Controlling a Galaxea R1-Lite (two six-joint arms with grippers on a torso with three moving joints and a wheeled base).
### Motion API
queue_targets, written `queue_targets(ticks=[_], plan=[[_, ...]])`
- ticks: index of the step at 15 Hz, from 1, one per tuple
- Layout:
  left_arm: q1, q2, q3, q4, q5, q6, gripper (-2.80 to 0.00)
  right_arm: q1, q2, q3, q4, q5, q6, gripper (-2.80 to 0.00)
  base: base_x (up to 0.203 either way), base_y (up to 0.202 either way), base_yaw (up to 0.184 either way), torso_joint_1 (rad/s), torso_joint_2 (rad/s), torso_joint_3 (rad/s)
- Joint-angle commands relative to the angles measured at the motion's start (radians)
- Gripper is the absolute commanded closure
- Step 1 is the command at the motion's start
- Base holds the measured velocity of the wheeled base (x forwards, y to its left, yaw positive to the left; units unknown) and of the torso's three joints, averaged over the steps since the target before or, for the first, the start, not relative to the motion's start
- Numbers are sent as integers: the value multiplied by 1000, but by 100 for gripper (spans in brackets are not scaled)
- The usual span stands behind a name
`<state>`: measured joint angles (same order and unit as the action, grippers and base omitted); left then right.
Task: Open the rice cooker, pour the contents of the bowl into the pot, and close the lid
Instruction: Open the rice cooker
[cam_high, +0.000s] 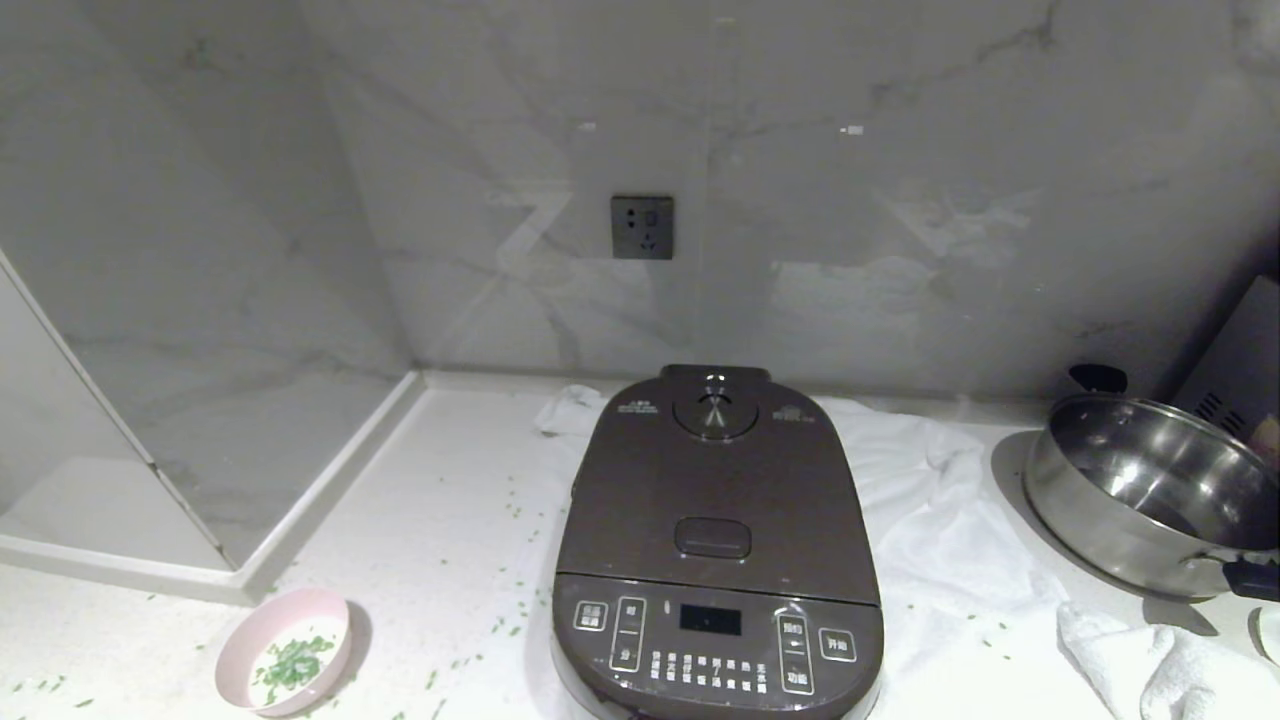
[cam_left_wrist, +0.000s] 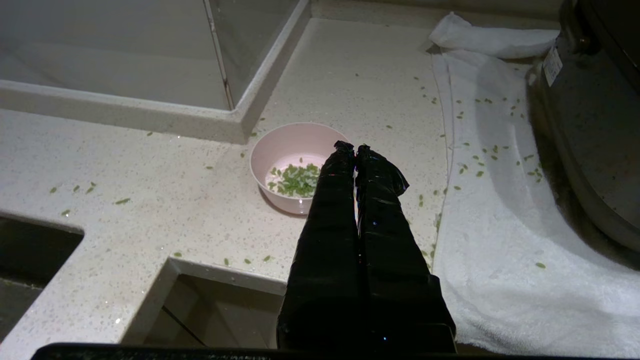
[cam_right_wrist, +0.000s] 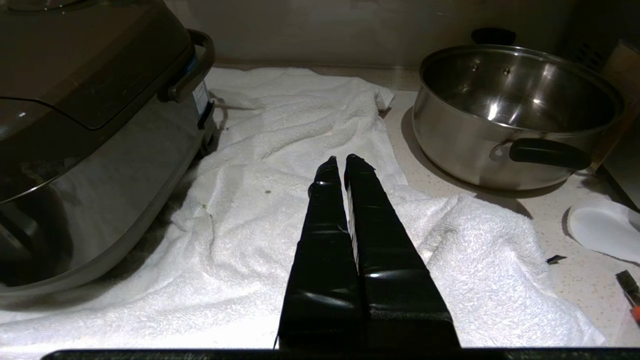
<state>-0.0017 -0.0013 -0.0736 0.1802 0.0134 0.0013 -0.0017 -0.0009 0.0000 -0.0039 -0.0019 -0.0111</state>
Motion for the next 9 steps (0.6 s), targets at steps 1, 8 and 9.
queue_targets(ticks=[1,8,9], plan=[[0,0,0,1,0,-1,0,0,1,-3,1,-3,-12,0,0,0,0,0,0,0],[-1,0,-2,1,2,0,0,1,540,-458,21,188,28,0,0,0,0,0,0,0],[0,0,-2,1,2,0,0,1,640,-516,20,230,35,0,0,0,0,0,0,0]])
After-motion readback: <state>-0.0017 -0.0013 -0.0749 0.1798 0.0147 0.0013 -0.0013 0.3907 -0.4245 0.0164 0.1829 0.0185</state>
